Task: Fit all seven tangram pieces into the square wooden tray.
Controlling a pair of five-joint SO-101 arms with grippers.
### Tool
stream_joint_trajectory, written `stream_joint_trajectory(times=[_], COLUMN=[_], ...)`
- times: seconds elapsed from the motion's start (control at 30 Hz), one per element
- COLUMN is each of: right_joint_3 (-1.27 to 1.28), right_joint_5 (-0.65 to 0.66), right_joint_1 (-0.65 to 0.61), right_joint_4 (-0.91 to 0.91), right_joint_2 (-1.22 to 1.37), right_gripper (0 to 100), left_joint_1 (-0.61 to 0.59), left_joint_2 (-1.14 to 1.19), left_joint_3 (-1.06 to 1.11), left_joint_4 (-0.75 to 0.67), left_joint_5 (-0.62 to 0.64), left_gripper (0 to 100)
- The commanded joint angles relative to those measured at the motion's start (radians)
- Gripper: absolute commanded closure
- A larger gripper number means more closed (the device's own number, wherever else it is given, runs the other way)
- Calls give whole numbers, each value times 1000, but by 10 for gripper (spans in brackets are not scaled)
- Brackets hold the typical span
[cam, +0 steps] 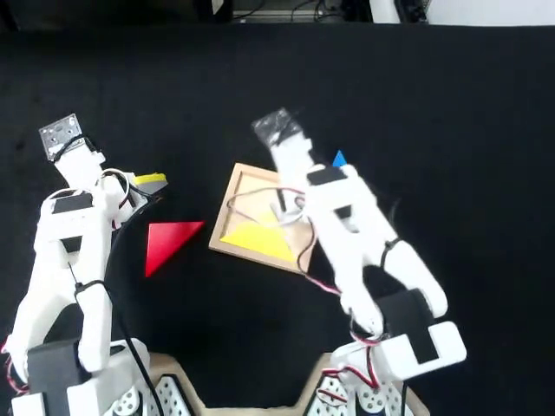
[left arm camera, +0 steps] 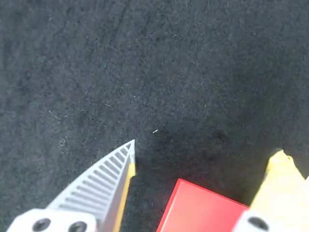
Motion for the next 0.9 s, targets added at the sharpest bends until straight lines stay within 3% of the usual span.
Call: stream_joint_trajectory(times=[0.0,0.17,0.33,0.57,0.87], right_joint_3=[-143,-378,-673,-966,-1121], right_joint_5=[9,8,9,11,112], right_joint_1=[28,-34,-89,-173,-298], right_joint_4=[8,91,241,354,436], right_joint_2=[41,266,509,696,789], right_gripper=[988,988,988,988,988], left_joint_1=[2,2,1,-4,-160], left_joint_2=[-40,-40,-40,-46,-40], left_joint_3=[-8,-7,45,54,13], left_joint_4=[-14,-17,-126,-141,-143], left_joint_5=[12,12,14,20,104], left_gripper=[597,597,597,598,598])
